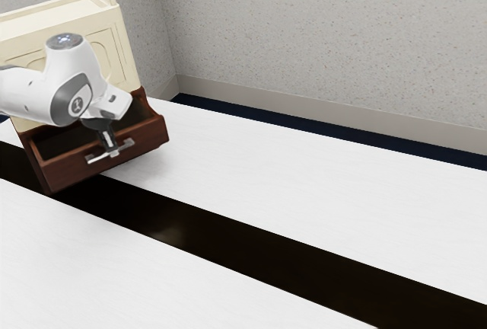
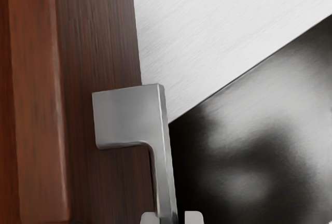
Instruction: Pull the drawer handle with one arm to open the drawer
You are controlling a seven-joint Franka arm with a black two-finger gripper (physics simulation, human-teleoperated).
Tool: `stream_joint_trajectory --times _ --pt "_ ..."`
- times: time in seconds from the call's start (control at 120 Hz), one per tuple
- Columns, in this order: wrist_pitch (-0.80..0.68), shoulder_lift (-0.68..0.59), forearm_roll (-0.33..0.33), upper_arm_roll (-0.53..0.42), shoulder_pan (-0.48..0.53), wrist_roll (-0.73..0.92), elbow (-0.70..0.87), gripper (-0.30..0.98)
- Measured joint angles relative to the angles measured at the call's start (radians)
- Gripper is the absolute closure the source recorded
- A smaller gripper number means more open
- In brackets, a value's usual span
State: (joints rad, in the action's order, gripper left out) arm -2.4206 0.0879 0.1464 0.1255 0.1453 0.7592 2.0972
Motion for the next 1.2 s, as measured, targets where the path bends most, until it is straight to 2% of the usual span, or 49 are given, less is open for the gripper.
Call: stream_joint_trajectory --times 0.525,1.033,1.2 --pt "-0.018 -0.09 0.002 -0.055 0.006 -0.047 0.111 0.79" --pt "-0.042 -0.102 0.006 -0.082 0.049 -0.082 0.134 0.79" --pt "-0.041 -0.105 0.003 -0.079 0.045 -0.088 0.134 0.73"
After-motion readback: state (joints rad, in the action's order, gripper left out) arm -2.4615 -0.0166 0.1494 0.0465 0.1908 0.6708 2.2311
